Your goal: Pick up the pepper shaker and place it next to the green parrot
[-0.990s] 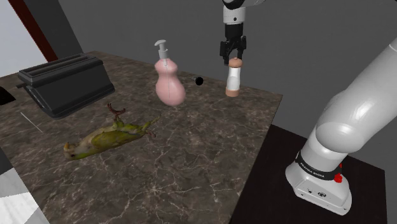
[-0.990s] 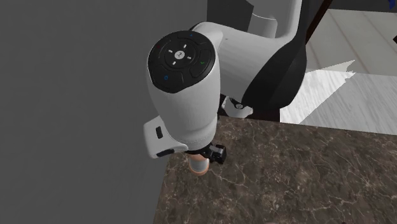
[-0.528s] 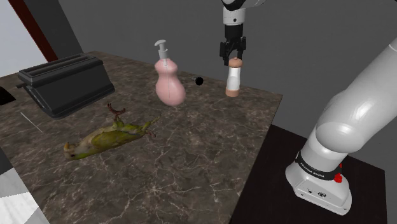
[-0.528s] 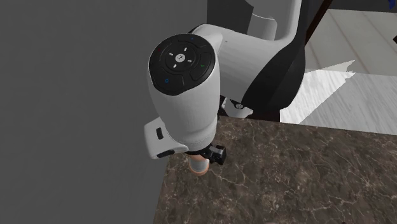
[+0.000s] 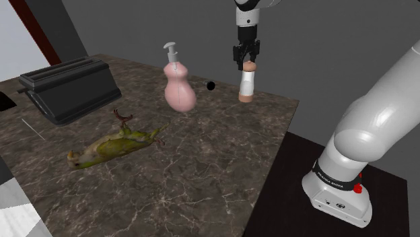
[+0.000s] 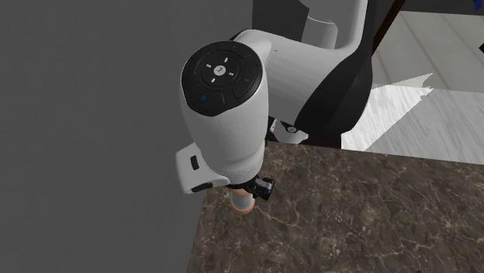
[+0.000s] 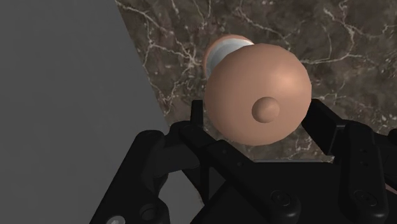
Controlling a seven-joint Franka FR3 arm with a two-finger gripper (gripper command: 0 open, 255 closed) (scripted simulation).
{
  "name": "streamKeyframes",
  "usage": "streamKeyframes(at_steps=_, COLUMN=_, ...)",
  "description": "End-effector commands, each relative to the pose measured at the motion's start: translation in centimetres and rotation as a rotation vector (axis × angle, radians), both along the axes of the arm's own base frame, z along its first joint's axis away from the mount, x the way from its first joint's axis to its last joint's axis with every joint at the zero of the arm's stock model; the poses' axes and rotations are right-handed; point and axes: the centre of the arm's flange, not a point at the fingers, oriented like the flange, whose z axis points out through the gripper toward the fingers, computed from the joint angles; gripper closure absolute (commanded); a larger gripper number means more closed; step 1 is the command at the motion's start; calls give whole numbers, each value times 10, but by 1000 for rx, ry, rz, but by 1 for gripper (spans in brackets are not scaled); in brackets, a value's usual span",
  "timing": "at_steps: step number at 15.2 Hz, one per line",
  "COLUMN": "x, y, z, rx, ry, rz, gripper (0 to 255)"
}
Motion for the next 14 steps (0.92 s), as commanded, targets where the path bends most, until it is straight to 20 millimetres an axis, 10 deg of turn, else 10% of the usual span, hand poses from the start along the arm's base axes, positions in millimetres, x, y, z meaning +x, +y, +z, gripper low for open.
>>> streamKeyframes(at_steps=1, x=0, y=0, z=0, rx=0, ry=1, rz=0, gripper=255)
streamKeyframes(at_steps=14, x=0, y=0, z=63, rx=0, ry=1, rz=0, gripper=255)
